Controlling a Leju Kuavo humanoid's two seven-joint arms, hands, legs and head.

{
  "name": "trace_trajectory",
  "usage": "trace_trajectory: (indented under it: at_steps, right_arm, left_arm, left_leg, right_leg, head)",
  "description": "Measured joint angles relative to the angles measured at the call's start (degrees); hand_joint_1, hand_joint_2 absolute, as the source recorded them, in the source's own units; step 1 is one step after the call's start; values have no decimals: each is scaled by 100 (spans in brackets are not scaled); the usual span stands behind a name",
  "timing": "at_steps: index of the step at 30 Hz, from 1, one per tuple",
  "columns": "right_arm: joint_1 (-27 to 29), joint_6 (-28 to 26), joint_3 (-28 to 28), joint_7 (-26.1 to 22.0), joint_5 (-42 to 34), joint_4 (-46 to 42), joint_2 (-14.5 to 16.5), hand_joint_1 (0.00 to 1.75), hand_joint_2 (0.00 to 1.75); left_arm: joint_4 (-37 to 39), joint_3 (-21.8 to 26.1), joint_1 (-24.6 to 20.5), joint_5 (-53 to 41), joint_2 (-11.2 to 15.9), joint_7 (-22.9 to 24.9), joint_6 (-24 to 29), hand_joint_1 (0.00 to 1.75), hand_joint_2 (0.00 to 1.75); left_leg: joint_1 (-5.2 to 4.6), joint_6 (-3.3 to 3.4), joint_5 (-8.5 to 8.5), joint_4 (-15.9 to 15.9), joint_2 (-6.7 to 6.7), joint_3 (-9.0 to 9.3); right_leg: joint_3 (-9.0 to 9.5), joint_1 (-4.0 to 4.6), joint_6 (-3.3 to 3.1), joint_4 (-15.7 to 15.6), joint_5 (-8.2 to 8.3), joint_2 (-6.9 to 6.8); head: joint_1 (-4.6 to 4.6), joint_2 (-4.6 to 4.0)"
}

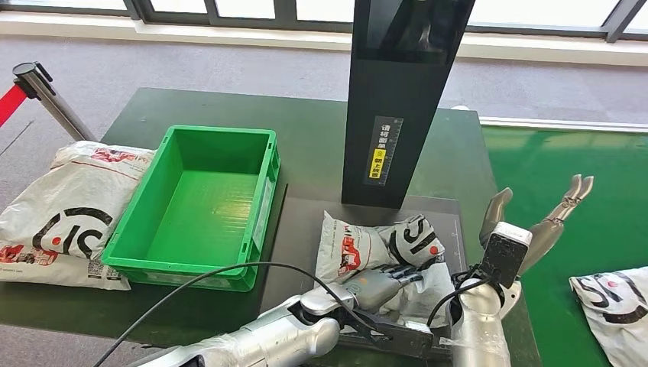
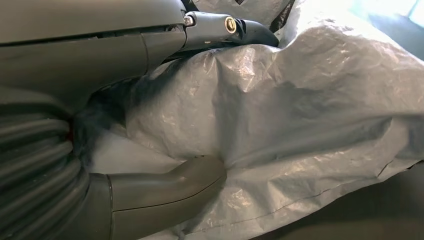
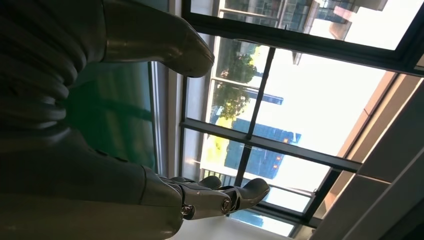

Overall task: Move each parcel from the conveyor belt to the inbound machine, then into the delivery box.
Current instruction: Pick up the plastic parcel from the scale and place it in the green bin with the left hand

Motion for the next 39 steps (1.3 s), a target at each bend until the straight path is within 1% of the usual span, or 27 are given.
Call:
trace_trajectory:
  at_steps: [3, 7, 12, 21, 25, 26, 27, 28, 29, 31, 32, 33, 34, 35, 37, 39]
  right_arm:
    - [-29, 1, 0, 0, 16, 36, -7, 0, 175]
    - [-57, 2, 0, 0, 68, 91, -27, 0, 175]
    - [-60, 1, 0, 0, 106, 139, -49, 0, 175]
    - [-60, 0, 0, 0, 124, 247, -68, 0, 175]
    - [-60, 0, 0, 0, 131, 283, -75, 0, 175]
    - [-59, 1, 0, 0, 140, 291, -77, 0, 175]
    - [-55, 1, 0, 0, 161, 297, -77, 0, 175]
    - [-45, 1, 0, 0, 195, 300, -77, 0, 175]
    - [-30, 1, 0, 0, 248, 302, -76, 0, 175]
    - [23, 0, -5, 0, 372, 302, -71, 0, 175]
    - [53, 0, -13, 0, 426, 302, -68, 0, 175]
    - [78, 0, -22, 0, 466, 302, -66, 0, 175]
    - [94, 0, -31, 0, 496, 303, -61, 0, 175]
    - [101, 0, -37, 0, 516, 305, -56, 0, 175]
    - [106, 0, -50, 0, 537, 311, -43, 0, 175]
    - [109, 0, -77, 0, 546, 319, -39, 0, 175]
  left_arm:
    - [1, -174, -56, 0, 0, 47, -199, 175, 175]
    - [1, -347, -148, 17, 0, 57, -435, 175, 175]
    - [-3, -474, -222, 25, 0, 92, -317, 175, 175]
    - [-5, -539, -250, 54, 0, 113, -223, 175, 175]
    - [10, -584, -239, 27, 0, 186, 20, 175, 175]
    - [20, -604, -235, -18, 0, 233, 179, 175, 175]
    - [32, -630, -223, -121, 0, 317, 454, 175, 175]
    - [46, -658, -199, -293, -1, 442, 895, 175, 175]
    - [59, -673, -161, -563, -1, 590, 1495, 175, 175]
    - [68, -525, -46, -1441, 25, 830, 2981, 175, 175]
    - [51, -322, 11, -1969, 45, 863, 3644, 175, 175]
    - [19, -40, 61, -2455, 65, 855, 4144, 175, 175]
    - [-28, 272, 100, -2851, 75, 814, 4416, 175, 175]
    - [-83, 571, 148, -3179, 76, 747, 4503, 175, 175]
    - [-231, 1196, 299, -3865, 76, 516, 4425, 175, 175]
    - [-475, 1977, 508, -4599, 71, 175, 4361, 175, 175]
  left_leg:
    - [0, 4, -4, 0, -2, 20]
    - [0, 11, -18, 0, -4, 62]
    - [1, 10, -37, 0, -2, 108]
    - [3, 8, -38, 0, -2, 121]
    - [3, 7, -39, 0, -1, 119]
    - [2, 7, -39, 0, 0, 119]
    - [2, 6, -39, 0, 2, 119]
    - [2, 6, -39, 0, 4, 117]
    - [2, 6, -39, 0, 8, 115]
    - [1, 6, -37, 0, 16, 102]
    - [0, 5, -33, 0, 17, 92]
    - [0, 4, -29, 0, 15, 83]
    - [0, 4, -25, 0, 12, 77]
    - [0, 2, -23, 0, 11, 73]
    - [0, -1, -24, 0, 14, 70]
    - [-1, -3, -26, 0, 16, 60]
  right_leg:
    - [23, 0, 4, -2, -5, -4]
    - [70, 1, 7, -9, -17, -10]
    - [113, 3, 7, -12, -37, -8]
    - [131, 5, 6, -12, -38, -7]
    - [128, 5, 6, -12, -38, -6]
    - [127, 4, 6, -12, -38, -5]
    - [125, 4, 5, -12, -38, -3]
    - [121, 4, 5, -12, -37, -1]
    - [115, 3, 5, -12, -36, 4]
    - [95, 2, 3, -10, -31, 12]
    - [84, 1, 2, -8, -28, 13]
    - [75, 1, 2, -7, -26, 11]
    - [70, 1, 1, -5, -25, 9]
    - [68, 1, 0, -4, -25, 9]
    - [63, 0, 0, -2, -24, 14]
    - [49, -1, 0, -2, -24, 19]
  head:
    - [1, 0]
    - [0, 0]
    - [1, 0]
    - [1, 0]
    - [1, 0]
    - [1, 0]
    - [1, 0]
    - [2, 0]
    - [2, 0]
    - [0, 0]
    - [0, 0]
    - [-1, 0]
    - [0, 0]
    - [1, 0]
    - [1, 0]
    - [1, 0]
